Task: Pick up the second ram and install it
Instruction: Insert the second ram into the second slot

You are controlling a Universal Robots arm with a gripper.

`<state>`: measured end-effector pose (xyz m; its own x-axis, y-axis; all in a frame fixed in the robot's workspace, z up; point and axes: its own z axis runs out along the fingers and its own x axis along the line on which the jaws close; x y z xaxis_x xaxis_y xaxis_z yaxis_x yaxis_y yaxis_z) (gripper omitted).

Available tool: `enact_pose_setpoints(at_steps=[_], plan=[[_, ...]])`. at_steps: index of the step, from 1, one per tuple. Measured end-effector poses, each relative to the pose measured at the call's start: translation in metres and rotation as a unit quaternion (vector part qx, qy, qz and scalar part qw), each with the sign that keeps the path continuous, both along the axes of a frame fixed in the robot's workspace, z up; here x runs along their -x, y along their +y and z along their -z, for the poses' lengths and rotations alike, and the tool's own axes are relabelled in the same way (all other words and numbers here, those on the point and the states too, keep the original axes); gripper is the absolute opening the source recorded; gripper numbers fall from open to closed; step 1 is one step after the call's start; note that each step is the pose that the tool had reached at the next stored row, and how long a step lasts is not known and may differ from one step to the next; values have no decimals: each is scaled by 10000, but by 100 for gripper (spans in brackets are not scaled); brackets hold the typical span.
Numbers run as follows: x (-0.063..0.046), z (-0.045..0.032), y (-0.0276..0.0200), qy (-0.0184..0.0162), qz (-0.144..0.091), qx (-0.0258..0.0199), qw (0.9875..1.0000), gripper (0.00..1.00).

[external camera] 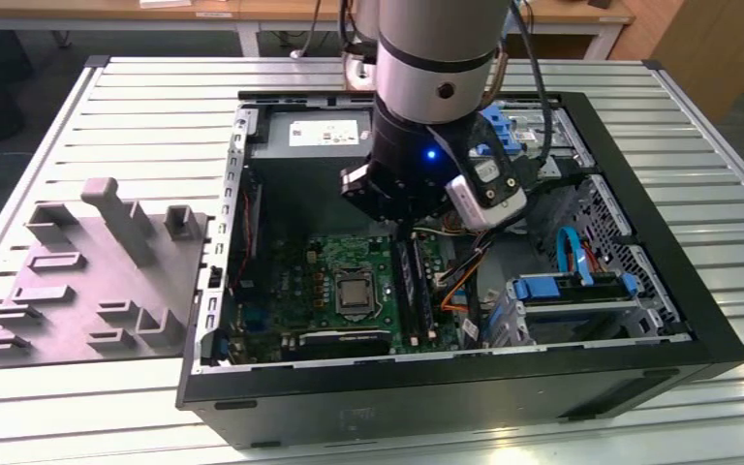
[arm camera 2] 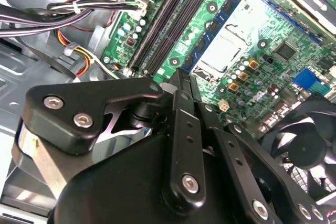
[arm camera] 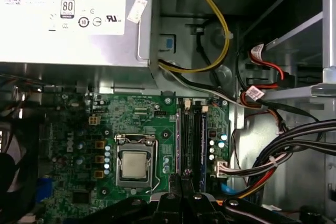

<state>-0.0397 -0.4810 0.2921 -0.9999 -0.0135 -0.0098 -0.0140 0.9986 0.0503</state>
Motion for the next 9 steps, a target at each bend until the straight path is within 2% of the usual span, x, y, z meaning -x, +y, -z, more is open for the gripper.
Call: enact_pose_setpoints(at_steps=[4,9], plan=[[-18,27,0,0,0,-1,10000,12],[-24,118,0,-2,0,-1,10000,12]])
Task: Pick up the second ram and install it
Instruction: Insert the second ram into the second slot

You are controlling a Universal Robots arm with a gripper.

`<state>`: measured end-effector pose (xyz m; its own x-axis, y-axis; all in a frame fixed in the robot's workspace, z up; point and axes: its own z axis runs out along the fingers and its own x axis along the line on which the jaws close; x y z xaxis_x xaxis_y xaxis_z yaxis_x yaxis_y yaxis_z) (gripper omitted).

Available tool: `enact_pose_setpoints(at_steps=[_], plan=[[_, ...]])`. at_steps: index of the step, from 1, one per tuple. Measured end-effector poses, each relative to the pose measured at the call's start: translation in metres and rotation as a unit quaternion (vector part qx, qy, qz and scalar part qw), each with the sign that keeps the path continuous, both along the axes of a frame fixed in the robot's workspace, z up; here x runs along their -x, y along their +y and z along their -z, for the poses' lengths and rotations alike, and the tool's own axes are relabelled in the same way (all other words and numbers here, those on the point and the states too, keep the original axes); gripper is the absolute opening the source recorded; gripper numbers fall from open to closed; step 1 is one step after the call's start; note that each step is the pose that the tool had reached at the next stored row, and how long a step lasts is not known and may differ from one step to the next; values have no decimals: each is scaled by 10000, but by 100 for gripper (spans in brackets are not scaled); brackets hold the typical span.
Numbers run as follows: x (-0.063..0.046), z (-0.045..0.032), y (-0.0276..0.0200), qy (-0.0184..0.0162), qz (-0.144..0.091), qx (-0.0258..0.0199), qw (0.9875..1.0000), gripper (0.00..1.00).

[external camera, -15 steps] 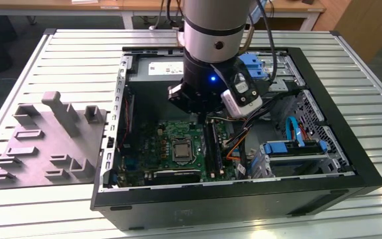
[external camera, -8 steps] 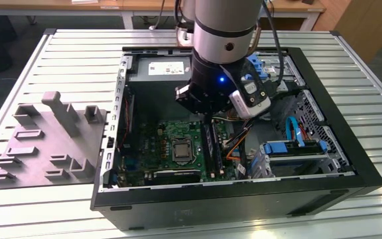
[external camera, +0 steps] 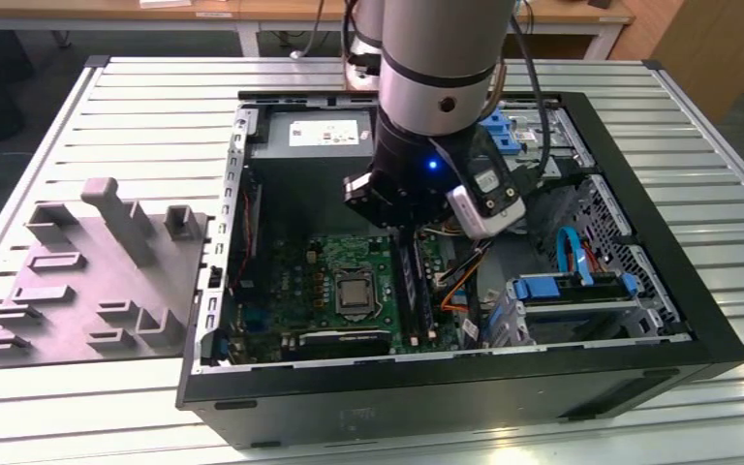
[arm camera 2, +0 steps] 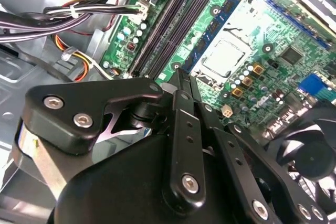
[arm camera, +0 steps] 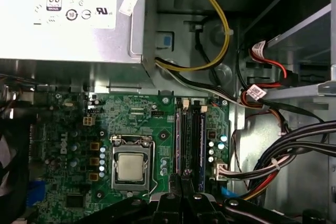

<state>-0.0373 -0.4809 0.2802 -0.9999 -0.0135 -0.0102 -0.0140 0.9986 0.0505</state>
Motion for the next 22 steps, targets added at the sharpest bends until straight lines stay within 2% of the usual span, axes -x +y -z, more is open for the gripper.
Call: enact_pose_setpoints(at_steps=[5,16,22], plan=[[-56,70,0,0,6,0,10000,12],[-61,270,0,0,12,0,10000,12],[-65,283,0,0,13,0,10000,12]])
